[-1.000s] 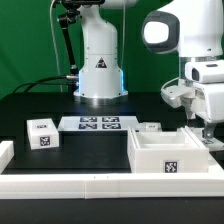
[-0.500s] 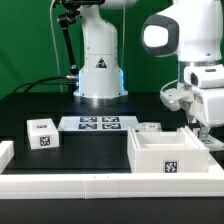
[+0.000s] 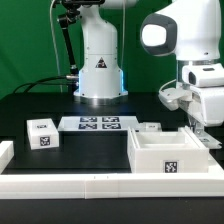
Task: Assemble cabinet
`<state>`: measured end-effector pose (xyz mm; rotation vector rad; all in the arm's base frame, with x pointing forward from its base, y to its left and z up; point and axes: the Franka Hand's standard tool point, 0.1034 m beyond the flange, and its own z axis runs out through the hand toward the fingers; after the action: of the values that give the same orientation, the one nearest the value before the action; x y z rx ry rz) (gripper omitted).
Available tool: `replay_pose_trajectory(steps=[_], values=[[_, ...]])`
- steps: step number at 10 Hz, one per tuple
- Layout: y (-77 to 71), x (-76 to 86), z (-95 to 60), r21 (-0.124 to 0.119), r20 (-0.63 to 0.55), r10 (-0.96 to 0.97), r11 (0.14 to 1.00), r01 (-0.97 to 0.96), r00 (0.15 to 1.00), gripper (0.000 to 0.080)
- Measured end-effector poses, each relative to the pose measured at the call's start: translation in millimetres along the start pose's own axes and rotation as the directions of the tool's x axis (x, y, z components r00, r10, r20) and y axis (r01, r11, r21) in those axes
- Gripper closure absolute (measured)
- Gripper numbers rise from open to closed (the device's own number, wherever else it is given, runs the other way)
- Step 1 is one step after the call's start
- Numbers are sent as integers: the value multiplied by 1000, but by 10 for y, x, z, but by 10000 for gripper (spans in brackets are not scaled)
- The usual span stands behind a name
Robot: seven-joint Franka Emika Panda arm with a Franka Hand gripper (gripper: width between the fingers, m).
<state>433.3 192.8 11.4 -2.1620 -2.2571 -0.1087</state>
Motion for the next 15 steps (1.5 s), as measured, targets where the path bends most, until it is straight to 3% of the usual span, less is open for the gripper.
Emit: replay_pose_trajectory(steps=[3, 6, 8, 10, 15], values=[[5, -6, -13, -2, 0, 1, 1000, -1, 1000, 731], [-35, -140, -336, -42, 17, 35, 999, -34, 999, 730], [0, -338, -476, -54, 36, 44, 998, -42, 998, 729], [29, -508, -498, -58, 41, 68, 996, -66, 997, 729], [22, -668, -469, -56, 42, 102, 994, -99, 994, 729]])
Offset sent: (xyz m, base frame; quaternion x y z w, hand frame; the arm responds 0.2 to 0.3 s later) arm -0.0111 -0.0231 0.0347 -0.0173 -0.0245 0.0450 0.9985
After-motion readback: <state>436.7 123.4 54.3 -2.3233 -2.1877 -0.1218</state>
